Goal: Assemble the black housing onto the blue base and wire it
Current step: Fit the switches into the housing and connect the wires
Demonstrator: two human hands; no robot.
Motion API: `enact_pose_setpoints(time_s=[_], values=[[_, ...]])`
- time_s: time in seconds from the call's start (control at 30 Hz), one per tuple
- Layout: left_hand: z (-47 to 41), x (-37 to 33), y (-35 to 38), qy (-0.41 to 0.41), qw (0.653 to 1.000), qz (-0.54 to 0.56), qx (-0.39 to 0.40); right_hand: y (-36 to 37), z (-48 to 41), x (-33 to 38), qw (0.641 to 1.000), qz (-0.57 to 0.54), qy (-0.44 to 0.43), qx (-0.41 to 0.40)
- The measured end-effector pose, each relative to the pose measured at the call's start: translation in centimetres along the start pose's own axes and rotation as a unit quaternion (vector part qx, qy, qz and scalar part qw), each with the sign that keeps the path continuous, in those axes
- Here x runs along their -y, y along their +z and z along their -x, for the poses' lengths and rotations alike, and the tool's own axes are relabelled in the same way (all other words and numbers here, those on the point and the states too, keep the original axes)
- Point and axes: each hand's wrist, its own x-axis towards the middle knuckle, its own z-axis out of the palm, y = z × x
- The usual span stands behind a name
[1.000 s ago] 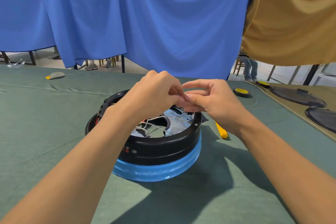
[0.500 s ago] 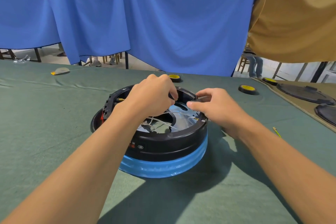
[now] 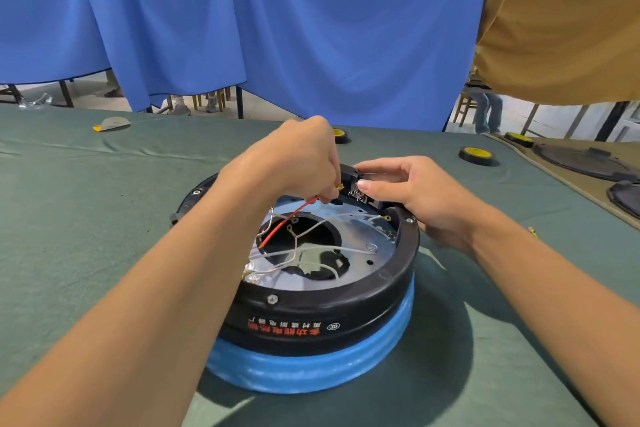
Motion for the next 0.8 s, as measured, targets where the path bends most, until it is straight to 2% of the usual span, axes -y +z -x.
enact_pose_setpoints(time_s=[0.27,0.8], values=[[0.3,0.4,1.3,-0.030,0.999,0.009,-0.007,0.2,0.3,-0.1,1.000,-0.010,0.006,-0.024],[-0.3,0.1,3.0,0.018,0.999,-0.007,-0.040,0.5,0.4,-0.1,0.999,-0.042,0.006,-0.032]])
